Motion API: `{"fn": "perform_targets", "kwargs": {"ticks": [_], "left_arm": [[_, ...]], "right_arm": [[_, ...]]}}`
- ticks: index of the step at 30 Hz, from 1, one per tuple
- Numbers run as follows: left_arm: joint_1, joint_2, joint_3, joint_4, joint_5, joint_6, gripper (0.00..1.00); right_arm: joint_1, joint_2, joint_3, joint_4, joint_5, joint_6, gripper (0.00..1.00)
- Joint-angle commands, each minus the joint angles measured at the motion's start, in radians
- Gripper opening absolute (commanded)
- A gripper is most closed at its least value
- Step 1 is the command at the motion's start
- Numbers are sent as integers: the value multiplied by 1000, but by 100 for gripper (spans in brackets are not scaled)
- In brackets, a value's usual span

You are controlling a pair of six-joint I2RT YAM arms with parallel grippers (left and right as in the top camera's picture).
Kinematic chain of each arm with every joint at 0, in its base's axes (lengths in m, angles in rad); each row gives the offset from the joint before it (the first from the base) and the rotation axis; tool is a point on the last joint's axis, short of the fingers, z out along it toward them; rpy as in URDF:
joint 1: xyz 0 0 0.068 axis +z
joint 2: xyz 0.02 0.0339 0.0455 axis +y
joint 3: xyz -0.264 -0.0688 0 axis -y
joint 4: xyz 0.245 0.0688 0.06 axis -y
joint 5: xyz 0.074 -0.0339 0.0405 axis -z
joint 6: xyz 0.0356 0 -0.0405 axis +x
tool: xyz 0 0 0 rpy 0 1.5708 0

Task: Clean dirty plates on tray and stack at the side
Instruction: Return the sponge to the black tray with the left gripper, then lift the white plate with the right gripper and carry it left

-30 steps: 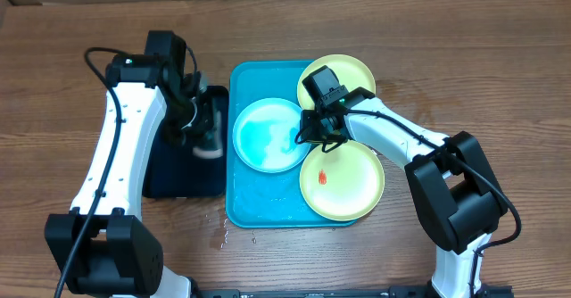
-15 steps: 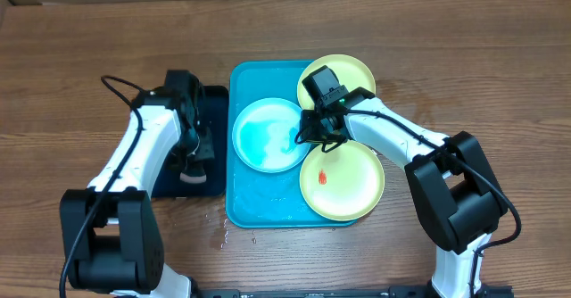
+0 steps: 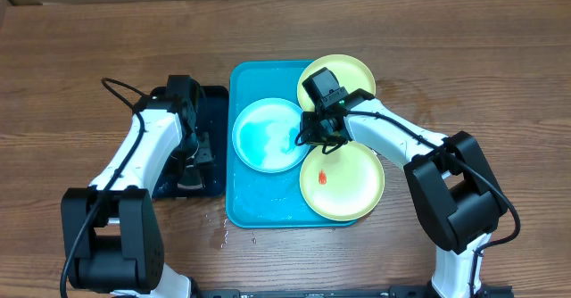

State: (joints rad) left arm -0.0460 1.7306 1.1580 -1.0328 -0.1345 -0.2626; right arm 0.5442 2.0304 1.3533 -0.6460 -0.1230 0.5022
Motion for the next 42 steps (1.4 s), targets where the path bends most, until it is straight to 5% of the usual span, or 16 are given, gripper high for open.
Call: {"fn": "perform_targets", "kwargs": {"ticks": [1, 6, 10, 13, 20, 35, 42], "left_arm": [[0, -37, 91, -29, 58, 29, 56], [0, -166, 186, -71, 154, 55, 59], [0, -319, 227, -85, 229, 60, 65], [0, -429, 232, -85, 233, 56, 100], [0, -556, 232, -116, 202, 57, 100], [0, -504, 232, -119, 202, 57, 100], [0, -481, 232, -119, 202, 57, 100]], "right_arm": [[6, 10, -6, 7, 10, 0, 25], [13, 10, -6, 6, 6, 0, 24], [26, 10, -6, 8, 7, 0, 10], [31, 10, -6, 10, 7, 1, 4], [27, 4, 5, 4, 5, 48, 4], [-16, -167, 243, -271, -13, 48, 4], [47, -166, 264, -153, 2, 53, 4]]}}
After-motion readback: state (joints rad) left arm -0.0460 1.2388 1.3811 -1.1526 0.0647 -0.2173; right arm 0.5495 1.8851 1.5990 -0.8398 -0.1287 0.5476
